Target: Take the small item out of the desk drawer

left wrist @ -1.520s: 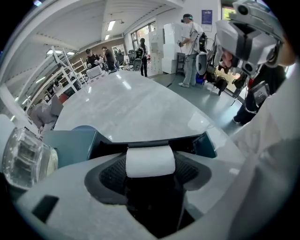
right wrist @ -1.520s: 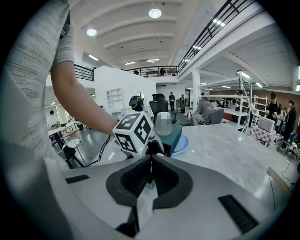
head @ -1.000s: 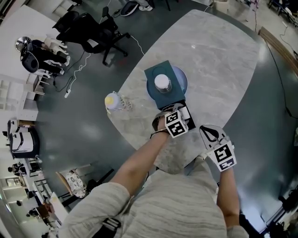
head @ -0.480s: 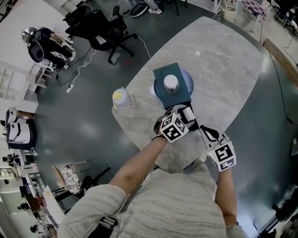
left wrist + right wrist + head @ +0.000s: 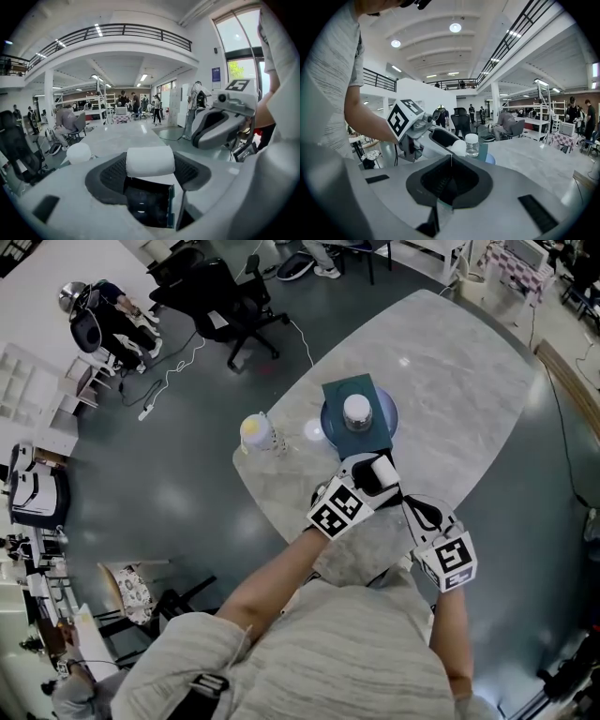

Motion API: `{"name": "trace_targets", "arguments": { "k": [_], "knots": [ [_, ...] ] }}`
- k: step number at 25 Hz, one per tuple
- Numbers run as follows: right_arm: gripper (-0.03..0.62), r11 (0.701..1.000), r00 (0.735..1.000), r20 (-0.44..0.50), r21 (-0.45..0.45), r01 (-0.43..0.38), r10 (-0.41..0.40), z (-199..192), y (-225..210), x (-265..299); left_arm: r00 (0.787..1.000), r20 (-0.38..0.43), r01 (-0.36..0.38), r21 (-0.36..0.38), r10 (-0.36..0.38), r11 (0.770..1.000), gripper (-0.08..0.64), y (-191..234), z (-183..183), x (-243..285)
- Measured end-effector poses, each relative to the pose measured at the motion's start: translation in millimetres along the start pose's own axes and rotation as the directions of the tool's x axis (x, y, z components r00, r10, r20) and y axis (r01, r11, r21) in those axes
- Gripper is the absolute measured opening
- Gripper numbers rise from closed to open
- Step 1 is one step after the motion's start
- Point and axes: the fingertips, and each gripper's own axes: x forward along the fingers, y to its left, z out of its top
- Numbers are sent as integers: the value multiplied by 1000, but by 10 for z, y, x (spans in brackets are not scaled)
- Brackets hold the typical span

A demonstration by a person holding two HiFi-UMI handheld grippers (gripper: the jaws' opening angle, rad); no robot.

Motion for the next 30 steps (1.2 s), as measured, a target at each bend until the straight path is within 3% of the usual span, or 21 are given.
{"name": "trace_targets", "arguments": {
  "k": [5,8,15,22,30],
  "knots": [
    [9,1000,998,62,-7,-9,10,269,161,-129,988,152,9,-55,0,998,305,-120,303,-319],
    [9,1000,992,126,3,-13,13,475,240,-272,973,232,22,-37,-13,999,305,-214,482,-513],
    [9,1000,975,224,-3,9,-8,798,401,-512,905,425,52,-36,-32,998,305,-383,800,-1048],
    [9,999,962,274,-36,2,7,1053,568,-509,866,498,63,-6,-52,998,305,-529,899,-1346],
    [8,999,953,303,-29,41,-30,1122,581,-505,858,513,47,-29,-25,998,305,-506,903,-1489]
  ]
}}
